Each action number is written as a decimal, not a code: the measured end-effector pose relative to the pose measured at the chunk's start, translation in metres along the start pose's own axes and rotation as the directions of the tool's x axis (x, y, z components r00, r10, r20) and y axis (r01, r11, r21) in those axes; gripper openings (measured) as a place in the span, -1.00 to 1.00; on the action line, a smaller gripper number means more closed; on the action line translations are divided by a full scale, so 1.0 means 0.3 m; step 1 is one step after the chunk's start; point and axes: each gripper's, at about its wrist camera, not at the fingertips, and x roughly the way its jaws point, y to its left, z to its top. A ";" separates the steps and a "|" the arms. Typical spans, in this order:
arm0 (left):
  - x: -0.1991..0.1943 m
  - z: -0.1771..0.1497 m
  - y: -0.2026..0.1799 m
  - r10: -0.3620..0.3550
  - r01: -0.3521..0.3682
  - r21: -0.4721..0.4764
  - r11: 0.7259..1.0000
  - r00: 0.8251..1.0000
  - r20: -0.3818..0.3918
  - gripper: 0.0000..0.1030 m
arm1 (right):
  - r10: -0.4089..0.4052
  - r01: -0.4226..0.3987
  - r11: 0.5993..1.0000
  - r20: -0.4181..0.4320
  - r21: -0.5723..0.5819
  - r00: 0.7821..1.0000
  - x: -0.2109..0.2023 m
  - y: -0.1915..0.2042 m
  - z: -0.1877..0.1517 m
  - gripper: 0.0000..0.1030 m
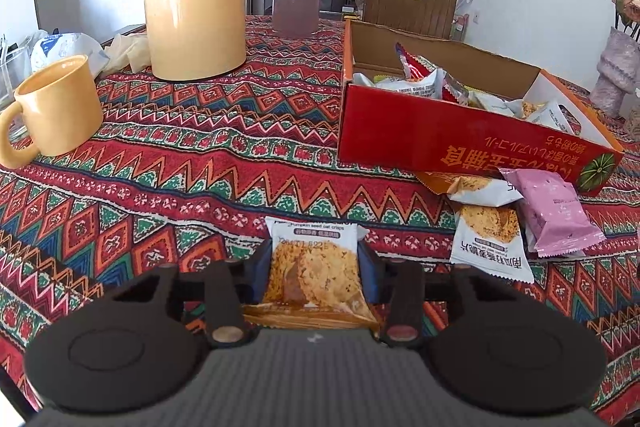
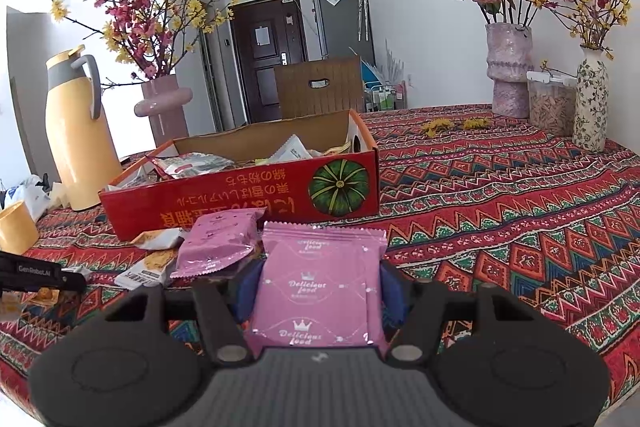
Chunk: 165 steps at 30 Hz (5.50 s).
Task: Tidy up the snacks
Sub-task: 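Carry the pink and cookie packets into the box and open both grippers, then withdraw both grippers from the box toward the loose snacks, then grasp the pink packet with the right gripper while the left grasps a cookie packet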
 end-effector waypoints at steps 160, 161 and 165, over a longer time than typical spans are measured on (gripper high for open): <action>0.088 0.063 -0.028 -0.011 0.024 -0.063 0.998 0.981 0.192 1.00 | 0.134 -0.143 0.966 -0.057 -0.214 0.989 0.269 0.251 0.156 0.18; 0.088 0.063 -0.028 -0.011 0.024 -0.062 0.998 0.981 0.192 1.00 | 0.130 -0.136 0.969 -0.044 -0.206 0.991 0.258 0.237 0.161 0.18; 0.090 0.062 -0.033 -0.008 0.019 -0.056 0.998 0.982 0.188 1.00 | 0.099 -0.099 0.979 -0.011 -0.179 0.995 0.220 0.175 0.169 0.18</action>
